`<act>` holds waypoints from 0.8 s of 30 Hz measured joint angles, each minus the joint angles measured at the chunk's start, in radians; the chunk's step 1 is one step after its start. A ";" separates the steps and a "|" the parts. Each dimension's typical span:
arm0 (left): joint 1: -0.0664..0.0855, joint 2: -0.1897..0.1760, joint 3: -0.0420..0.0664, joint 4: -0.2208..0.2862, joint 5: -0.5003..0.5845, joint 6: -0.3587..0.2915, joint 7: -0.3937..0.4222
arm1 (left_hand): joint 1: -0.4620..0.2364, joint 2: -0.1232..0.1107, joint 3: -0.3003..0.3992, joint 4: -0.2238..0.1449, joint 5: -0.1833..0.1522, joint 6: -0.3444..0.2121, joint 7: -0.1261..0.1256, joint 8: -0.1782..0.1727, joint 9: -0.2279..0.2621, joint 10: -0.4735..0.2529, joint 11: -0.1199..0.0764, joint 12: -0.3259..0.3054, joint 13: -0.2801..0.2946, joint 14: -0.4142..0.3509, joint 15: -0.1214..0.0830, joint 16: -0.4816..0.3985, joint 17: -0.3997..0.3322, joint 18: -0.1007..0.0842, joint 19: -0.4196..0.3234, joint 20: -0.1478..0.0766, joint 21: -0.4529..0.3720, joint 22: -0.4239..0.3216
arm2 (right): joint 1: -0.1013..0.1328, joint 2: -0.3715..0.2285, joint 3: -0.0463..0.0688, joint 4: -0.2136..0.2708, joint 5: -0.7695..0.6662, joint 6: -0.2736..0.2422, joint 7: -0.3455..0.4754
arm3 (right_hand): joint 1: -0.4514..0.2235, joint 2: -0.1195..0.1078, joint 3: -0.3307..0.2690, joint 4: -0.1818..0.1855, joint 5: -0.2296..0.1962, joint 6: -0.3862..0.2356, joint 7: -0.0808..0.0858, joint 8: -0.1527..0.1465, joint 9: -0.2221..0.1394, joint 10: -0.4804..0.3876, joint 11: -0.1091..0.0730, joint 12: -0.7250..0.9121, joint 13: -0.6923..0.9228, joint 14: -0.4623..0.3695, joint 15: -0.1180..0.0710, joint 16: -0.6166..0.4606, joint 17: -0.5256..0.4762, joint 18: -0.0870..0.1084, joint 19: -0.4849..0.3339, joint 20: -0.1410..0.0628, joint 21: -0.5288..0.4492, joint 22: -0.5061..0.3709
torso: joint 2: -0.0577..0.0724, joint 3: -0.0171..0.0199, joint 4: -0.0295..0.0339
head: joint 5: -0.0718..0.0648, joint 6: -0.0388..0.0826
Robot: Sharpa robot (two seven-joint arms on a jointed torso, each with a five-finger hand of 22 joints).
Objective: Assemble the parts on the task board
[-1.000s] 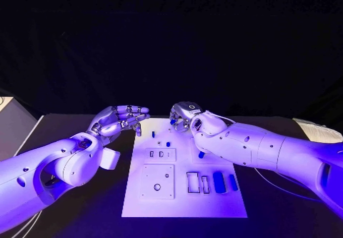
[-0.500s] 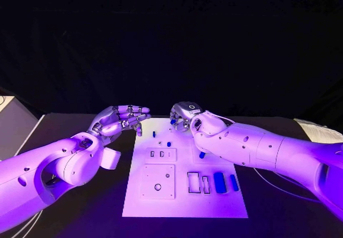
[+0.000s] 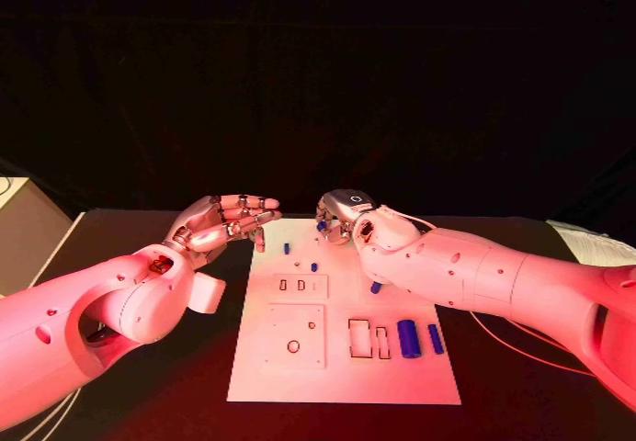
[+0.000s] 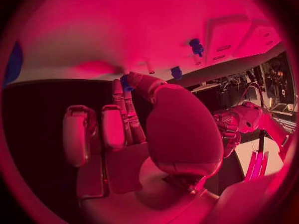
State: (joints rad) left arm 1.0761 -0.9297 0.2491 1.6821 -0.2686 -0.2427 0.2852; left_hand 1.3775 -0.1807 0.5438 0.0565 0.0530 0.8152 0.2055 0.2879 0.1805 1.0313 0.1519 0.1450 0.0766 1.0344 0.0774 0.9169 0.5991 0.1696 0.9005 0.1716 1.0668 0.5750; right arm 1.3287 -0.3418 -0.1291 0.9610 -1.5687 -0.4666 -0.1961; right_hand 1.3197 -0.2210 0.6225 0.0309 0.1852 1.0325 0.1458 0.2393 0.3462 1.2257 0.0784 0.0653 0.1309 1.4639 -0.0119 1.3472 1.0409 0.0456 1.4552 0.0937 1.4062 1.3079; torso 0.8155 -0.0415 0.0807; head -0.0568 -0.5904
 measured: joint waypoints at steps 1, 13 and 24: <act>0.000 0.000 0.000 0.000 0.000 0.000 0.000 | 0.000 0.000 0.000 0.000 0.000 0.000 0.000 0.000 0.000 0.000 0.000 0.000 0.000 0.000 0.000 0.000 0.000 0.000 0.000 0.000 0.000 0.000 | 0.000 0.000 0.000 -0.001 0.001 0.002 0.000 | -0.003 -0.003 0.001 0.001 0.000 -0.005 0.002 -0.002 0.000 -0.009 0.002 -0.002 -0.002 0.002 0.004 -0.004 -0.007 0.000 -0.004 0.004 -0.007 -0.001 | 0.000 0.0000 0.0000 | 0.000 0.000; 0.000 -0.001 0.000 0.000 -0.001 0.000 -0.001 | 0.000 0.000 0.011 -0.003 0.000 0.000 0.000 0.000 0.003 -0.006 0.006 0.000 0.000 0.000 0.000 0.005 0.000 0.000 -0.007 0.000 0.007 0.003 | 0.000 -0.018 0.000 0.018 0.014 0.003 0.003 | -0.028 -0.047 -0.072 0.011 0.001 -0.098 0.003 -0.066 -0.006 -0.147 0.020 -0.006 -0.037 -0.005 0.019 -0.036 -0.088 0.016 -0.043 0.017 -0.096 -0.104 | 0.000 0.0003 -0.0004 | 0.001 0.000; 0.000 -0.005 0.001 0.000 -0.003 0.000 -0.002 | 0.000 0.000 0.014 -0.005 0.000 0.000 0.000 0.000 0.002 -0.006 0.006 0.000 0.000 0.000 0.000 0.005 0.000 0.000 -0.007 0.000 0.007 0.004 | 0.003 -0.103 0.000 0.096 0.023 -0.020 0.005 | 0.004 -0.037 -0.140 0.006 -0.008 -0.114 0.000 -0.083 -0.009 -0.154 0.020 -0.006 -0.037 -0.005 0.019 -0.036 -0.099 0.016 -0.043 0.017 -0.103 -0.112 | 0.000 0.0007 -0.0021 | 0.002 0.001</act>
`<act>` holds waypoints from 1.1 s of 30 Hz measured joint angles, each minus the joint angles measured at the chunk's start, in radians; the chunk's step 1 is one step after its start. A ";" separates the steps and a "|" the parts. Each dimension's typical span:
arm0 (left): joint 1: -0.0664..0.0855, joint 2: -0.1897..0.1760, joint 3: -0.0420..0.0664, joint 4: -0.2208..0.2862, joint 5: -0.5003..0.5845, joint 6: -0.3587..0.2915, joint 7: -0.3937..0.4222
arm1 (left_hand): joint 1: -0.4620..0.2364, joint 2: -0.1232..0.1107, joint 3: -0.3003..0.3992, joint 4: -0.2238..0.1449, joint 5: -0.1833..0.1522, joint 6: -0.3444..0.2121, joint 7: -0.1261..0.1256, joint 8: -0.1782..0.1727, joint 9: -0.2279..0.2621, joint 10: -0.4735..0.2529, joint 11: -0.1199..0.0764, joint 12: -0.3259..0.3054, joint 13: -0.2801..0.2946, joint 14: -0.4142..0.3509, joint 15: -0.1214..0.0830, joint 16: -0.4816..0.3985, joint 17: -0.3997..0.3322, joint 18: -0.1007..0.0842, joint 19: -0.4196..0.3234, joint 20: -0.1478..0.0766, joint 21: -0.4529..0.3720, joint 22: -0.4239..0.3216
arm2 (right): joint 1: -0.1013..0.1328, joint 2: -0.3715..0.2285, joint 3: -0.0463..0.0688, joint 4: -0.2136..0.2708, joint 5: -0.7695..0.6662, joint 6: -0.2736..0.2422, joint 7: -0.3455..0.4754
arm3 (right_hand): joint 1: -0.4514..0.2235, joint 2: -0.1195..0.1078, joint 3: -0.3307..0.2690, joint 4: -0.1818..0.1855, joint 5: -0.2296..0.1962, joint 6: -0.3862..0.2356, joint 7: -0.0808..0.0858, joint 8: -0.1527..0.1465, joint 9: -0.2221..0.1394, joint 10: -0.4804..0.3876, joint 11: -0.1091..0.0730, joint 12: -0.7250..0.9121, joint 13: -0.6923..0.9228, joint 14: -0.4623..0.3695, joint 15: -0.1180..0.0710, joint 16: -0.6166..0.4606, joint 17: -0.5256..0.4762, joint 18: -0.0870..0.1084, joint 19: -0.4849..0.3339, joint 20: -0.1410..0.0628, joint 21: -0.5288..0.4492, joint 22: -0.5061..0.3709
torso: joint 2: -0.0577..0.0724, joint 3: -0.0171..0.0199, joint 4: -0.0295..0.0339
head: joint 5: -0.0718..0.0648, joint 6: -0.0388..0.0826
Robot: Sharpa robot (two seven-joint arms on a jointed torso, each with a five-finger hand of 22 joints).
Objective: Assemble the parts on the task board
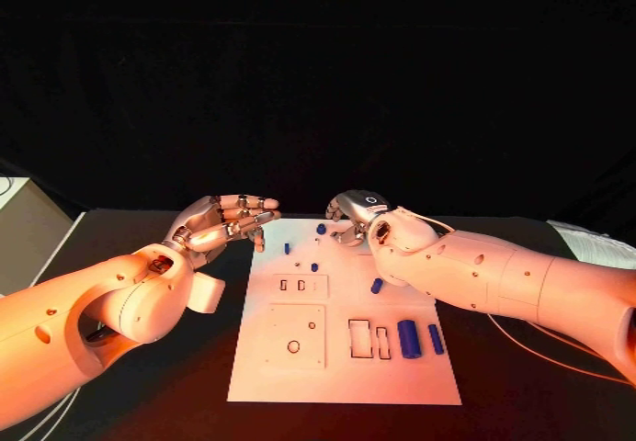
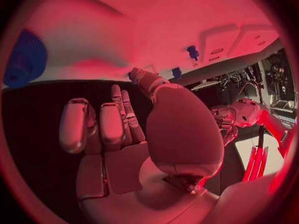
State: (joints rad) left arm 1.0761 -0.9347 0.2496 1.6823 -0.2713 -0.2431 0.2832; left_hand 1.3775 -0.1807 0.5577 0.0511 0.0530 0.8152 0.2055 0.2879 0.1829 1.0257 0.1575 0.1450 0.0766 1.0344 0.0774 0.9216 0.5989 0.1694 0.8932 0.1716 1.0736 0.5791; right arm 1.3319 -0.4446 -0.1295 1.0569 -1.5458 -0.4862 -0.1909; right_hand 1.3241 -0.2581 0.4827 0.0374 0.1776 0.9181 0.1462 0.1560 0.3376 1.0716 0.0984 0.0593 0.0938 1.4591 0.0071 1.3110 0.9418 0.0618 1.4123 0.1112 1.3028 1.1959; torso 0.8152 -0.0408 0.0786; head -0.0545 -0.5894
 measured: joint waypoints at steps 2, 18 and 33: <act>0.000 -0.001 0.000 0.000 0.000 0.000 0.000 | 0.000 0.000 0.000 0.000 0.000 0.000 0.000 0.000 0.000 0.000 0.000 0.000 0.000 0.000 0.000 0.000 0.000 0.000 0.000 0.000 0.000 0.000 | 0.003 -0.026 0.002 0.026 0.004 -0.007 0.000 | 0.000 0.000 -0.006 0.006 0.000 0.000 0.000 0.000 0.000 0.000 0.000 0.007 0.001 0.000 0.000 0.000 -0.002 0.000 0.000 0.000 -0.001 -0.001 | 0.000 0.0000 -0.0012 | -0.001 0.002; 0.000 -0.002 0.000 -0.017 -0.001 0.000 0.000 | 0.000 0.000 0.003 -0.003 0.000 0.000 0.000 0.005 0.001 0.000 0.000 0.000 0.000 0.000 0.000 0.000 0.000 0.000 0.000 0.000 0.000 0.000 | 0.026 -0.287 0.015 0.213 0.196 -0.026 0.074 | 0.032 0.000 -0.052 0.060 0.041 0.018 0.000 -0.037 0.004 0.316 -0.041 1.110 1.103 0.007 -0.028 0.140 0.267 -0.017 0.056 -0.033 0.158 0.112 | -0.007 0.0110 -0.0161 | 0.001 0.010; 0.000 0.001 0.000 -0.023 -0.001 0.001 0.000 | 0.000 0.000 0.003 -0.003 0.000 0.000 0.000 0.005 0.001 0.000 0.000 0.000 0.000 0.000 0.000 0.000 0.000 0.000 0.000 0.000 0.000 0.000 | 0.025 -0.304 0.016 0.158 0.320 0.085 0.090 | 0.026 0.021 -0.169 0.130 0.048 -0.021 0.032 -0.049 0.009 0.394 -0.014 1.510 1.214 0.005 0.002 0.229 0.367 -0.048 0.054 0.000 0.243 0.112 | -0.008 0.0143 -0.0195 | -0.005 -0.002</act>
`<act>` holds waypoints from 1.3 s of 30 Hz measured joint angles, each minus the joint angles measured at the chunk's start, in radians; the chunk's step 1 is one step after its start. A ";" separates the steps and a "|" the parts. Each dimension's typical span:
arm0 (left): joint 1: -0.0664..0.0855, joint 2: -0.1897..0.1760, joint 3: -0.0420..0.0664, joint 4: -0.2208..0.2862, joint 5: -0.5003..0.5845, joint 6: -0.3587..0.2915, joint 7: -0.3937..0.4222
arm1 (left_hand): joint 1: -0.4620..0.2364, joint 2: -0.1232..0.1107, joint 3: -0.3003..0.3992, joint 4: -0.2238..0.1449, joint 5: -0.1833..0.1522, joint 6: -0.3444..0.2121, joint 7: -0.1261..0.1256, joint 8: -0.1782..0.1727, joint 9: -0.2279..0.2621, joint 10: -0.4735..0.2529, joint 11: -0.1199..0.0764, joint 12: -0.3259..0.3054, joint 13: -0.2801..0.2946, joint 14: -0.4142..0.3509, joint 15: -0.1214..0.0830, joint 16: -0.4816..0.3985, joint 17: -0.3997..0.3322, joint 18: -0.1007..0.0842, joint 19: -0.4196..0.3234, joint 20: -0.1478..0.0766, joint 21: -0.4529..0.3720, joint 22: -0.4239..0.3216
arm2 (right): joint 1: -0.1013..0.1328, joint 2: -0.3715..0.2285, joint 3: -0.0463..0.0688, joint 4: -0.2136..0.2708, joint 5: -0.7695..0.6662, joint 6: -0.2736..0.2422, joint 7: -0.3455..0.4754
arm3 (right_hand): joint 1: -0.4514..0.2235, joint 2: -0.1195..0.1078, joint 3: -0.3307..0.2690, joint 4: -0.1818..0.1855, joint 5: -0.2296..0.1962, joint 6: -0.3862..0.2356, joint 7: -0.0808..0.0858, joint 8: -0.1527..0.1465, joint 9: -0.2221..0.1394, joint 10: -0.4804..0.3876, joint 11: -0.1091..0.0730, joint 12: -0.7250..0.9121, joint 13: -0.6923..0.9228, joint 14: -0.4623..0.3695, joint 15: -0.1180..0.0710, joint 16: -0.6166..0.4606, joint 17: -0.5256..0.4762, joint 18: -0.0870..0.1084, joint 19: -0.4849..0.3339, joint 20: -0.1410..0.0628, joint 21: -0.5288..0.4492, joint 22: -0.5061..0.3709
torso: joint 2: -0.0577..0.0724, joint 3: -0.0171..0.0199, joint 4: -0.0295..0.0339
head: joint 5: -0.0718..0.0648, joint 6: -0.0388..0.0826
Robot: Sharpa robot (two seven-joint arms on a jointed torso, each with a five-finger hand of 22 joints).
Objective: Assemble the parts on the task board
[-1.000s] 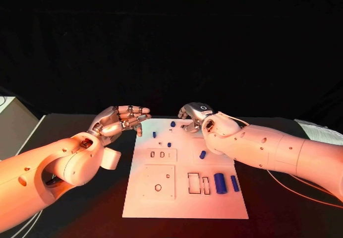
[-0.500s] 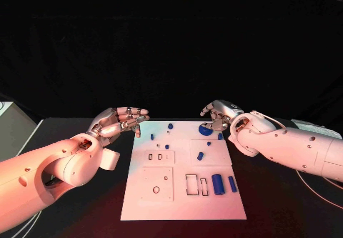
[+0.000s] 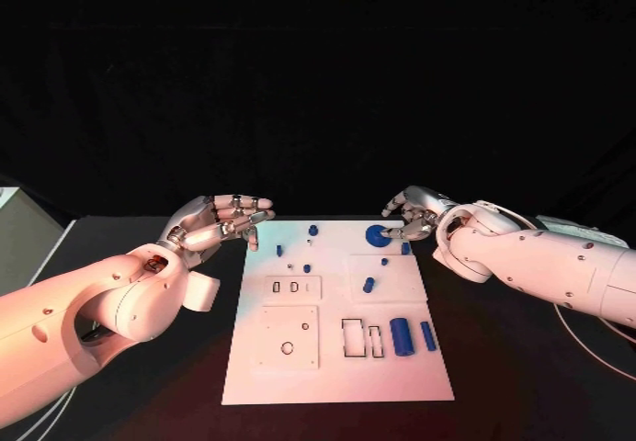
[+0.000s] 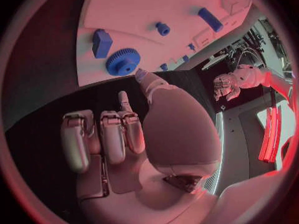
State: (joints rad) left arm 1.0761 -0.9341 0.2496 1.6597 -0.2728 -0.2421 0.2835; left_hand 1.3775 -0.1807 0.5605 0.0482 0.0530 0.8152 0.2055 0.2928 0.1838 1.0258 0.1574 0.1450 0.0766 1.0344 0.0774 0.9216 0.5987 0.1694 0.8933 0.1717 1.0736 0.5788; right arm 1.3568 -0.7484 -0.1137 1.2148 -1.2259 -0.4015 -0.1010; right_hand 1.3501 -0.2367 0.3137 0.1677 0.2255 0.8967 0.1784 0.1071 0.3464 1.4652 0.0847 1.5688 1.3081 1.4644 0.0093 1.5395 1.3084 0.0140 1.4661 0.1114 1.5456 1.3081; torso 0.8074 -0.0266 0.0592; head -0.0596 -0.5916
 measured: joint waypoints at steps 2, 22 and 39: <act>0.000 0.000 0.000 -0.001 0.000 0.000 0.000 | 0.000 0.000 0.000 0.000 0.000 0.000 0.000 0.000 0.001 0.000 0.000 0.005 0.000 0.000 0.000 0.000 0.000 0.000 0.000 0.000 0.004 0.001 | -0.001 0.008 0.000 -0.010 0.003 0.014 -0.006 | 0.000 0.000 -0.024 0.009 -0.007 -0.001 0.000 -0.001 0.000 0.000 0.000 0.000 0.000 0.000 0.000 0.004 0.000 0.000 0.000 0.000 0.005 0.000 | 0.000 -0.0006 0.0005 | 0.000 -0.001; 0.000 0.000 0.000 -0.001 0.000 0.000 -0.002 | 0.000 0.000 0.000 0.000 0.000 0.000 0.000 0.000 0.001 0.000 0.000 0.005 0.000 0.000 0.000 0.000 0.000 0.000 0.000 0.000 0.004 0.001 | -0.018 0.050 -0.001 -0.047 -0.046 0.085 -0.064 | 0.049 0.048 -0.129 0.080 -0.007 0.006 -0.002 0.005 0.008 0.000 0.007 0.000 0.000 0.000 0.007 0.019 0.000 0.000 0.000 0.007 0.022 0.000 | -0.001 -0.0045 0.0013 | -0.001 -0.012; 0.000 0.009 0.000 -0.011 -0.001 0.001 -0.003 | 0.000 0.000 0.004 0.004 0.000 0.000 0.000 0.000 0.002 0.000 0.000 0.005 0.000 0.000 0.000 0.004 0.000 0.000 0.000 0.000 0.004 0.002 | -0.019 0.063 0.000 -0.057 -0.069 0.069 -0.078 | 0.066 0.066 -0.078 0.104 0.047 0.055 -0.015 0.024 0.012 0.000 0.007 0.000 -0.001 0.000 0.007 0.019 0.000 0.000 0.000 0.007 0.022 0.000 | -0.001 -0.0043 0.0005 | -0.001 -0.016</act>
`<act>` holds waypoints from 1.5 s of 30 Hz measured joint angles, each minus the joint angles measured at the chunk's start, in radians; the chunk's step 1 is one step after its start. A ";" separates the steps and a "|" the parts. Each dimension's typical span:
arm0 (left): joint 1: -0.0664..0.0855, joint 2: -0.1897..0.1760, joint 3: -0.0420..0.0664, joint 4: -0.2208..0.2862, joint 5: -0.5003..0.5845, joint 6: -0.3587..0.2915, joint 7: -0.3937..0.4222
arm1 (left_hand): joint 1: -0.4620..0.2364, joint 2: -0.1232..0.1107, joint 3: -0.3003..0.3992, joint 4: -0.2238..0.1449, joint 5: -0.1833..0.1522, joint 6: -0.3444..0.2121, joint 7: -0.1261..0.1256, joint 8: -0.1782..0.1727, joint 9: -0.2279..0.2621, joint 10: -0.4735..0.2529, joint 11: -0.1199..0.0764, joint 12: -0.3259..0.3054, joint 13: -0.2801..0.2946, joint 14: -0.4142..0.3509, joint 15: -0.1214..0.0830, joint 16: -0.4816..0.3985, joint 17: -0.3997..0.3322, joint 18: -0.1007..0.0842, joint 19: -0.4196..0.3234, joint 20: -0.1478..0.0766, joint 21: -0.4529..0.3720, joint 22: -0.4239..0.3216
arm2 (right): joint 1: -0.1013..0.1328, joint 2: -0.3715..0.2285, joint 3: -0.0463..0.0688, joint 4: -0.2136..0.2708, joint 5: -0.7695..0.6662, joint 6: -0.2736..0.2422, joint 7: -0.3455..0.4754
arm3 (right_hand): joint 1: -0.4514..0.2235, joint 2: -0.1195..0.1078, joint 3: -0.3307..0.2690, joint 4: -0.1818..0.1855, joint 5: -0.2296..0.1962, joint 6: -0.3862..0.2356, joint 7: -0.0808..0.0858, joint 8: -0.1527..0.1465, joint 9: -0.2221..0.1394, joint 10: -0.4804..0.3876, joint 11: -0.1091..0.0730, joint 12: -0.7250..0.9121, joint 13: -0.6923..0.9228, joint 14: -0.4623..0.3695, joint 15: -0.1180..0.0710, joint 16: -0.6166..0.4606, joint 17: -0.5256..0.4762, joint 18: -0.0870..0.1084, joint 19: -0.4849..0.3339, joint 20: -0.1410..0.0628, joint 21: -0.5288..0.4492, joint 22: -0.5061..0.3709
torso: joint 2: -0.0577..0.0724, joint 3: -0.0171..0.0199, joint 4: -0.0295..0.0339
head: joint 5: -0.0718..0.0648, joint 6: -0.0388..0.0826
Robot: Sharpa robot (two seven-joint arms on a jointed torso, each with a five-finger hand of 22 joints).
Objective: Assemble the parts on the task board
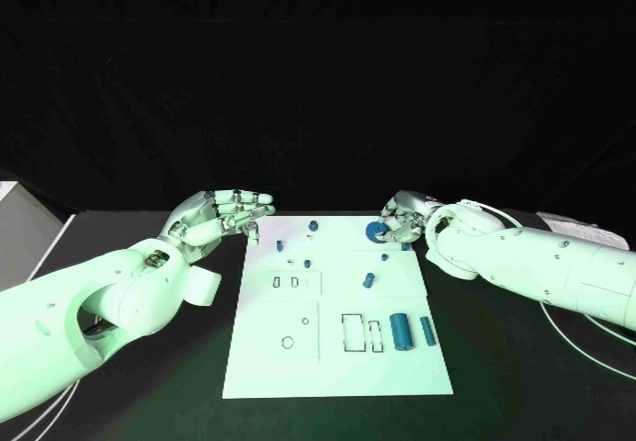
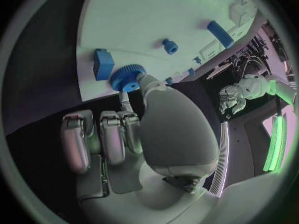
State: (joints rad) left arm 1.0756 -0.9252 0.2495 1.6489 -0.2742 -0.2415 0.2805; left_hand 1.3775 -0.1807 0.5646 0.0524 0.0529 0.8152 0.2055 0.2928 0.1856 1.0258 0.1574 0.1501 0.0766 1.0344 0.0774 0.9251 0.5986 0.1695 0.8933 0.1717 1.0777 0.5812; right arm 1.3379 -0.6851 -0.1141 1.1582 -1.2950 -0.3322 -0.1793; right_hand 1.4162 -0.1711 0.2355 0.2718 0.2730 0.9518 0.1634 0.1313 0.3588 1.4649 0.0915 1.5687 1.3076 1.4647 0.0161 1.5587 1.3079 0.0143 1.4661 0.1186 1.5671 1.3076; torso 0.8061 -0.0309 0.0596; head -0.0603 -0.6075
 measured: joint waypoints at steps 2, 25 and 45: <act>0.000 0.000 0.000 0.000 0.000 0.000 0.000 | 0.000 0.000 0.000 0.000 0.000 0.000 0.000 0.000 0.000 0.000 0.000 0.000 0.000 0.000 0.000 0.000 0.000 0.000 0.000 0.000 0.000 0.000 | 0.000 0.001 0.000 0.000 -0.003 -0.005 -0.003 | 0.002 0.001 0.011 0.000 0.000 0.010 -0.003 0.004 0.000 0.001 -0.004 0.000 0.000 0.002 -0.002 0.000 0.000 0.000 0.000 0.000 0.000 0.000 | 0.000 0.0003 0.0000 | 0.000 -0.001; -0.001 0.002 0.000 -0.004 -0.001 0.001 -0.001 | 0.000 0.000 0.004 -0.004 0.000 0.000 0.000 0.000 0.001 0.000 0.000 0.000 0.000 -0.004 -0.004 0.000 0.000 0.000 0.000 0.000 0.005 0.001 | -0.003 0.042 -0.001 0.118 -0.179 -0.206 -0.018 | 0.018 -0.010 0.125 -0.032 0.006 0.041 -0.008 0.018 -0.001 0.002 -0.041 0.000 0.000 0.004 -0.040 0.000 0.000 0.000 -0.004 -0.033 0.000 0.000 | -0.002 0.0016 0.0005 | 0.003 0.007; -0.001 0.006 0.000 -0.004 -0.002 0.004 -0.002 | 0.000 0.000 0.004 -0.004 0.000 0.000 0.000 0.000 0.001 -0.002 -0.002 0.000 0.000 -0.004 -0.004 0.000 0.000 0.000 -0.006 0.001 0.005 0.001 | -0.023 0.181 -0.013 0.100 -0.270 -0.220 -0.054 | 0.009 -0.023 0.138 -0.036 -0.005 0.041 -0.009 0.018 -0.001 0.002 -0.041 0.000 0.000 0.004 -0.040 0.000 0.000 0.000 0.000 -0.036 -0.001 0.000 | 0.000 -0.0004 0.0029 | 0.003 0.009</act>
State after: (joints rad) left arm 1.0746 -0.9188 0.2494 1.6450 -0.2758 -0.2376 0.2785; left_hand 1.3775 -0.1807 0.5687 0.0482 0.0529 0.8152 0.2055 0.2927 0.1861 1.0233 0.1550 0.1501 0.0766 1.0307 0.0738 0.9248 0.5984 0.1696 0.8876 0.1730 1.0824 0.5820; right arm 1.3147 -0.5038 -0.1268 1.2583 -1.5653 -0.5518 -0.2334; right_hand 1.4253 -0.1943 0.3732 0.2356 0.2683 0.9930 0.1547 0.1494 0.3578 1.4668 0.0502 1.5687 1.3080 1.4684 -0.0235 1.5586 1.3075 0.0144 1.4661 0.0825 1.5663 1.3080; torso 0.8065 -0.0313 0.0625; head -0.0570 -0.5982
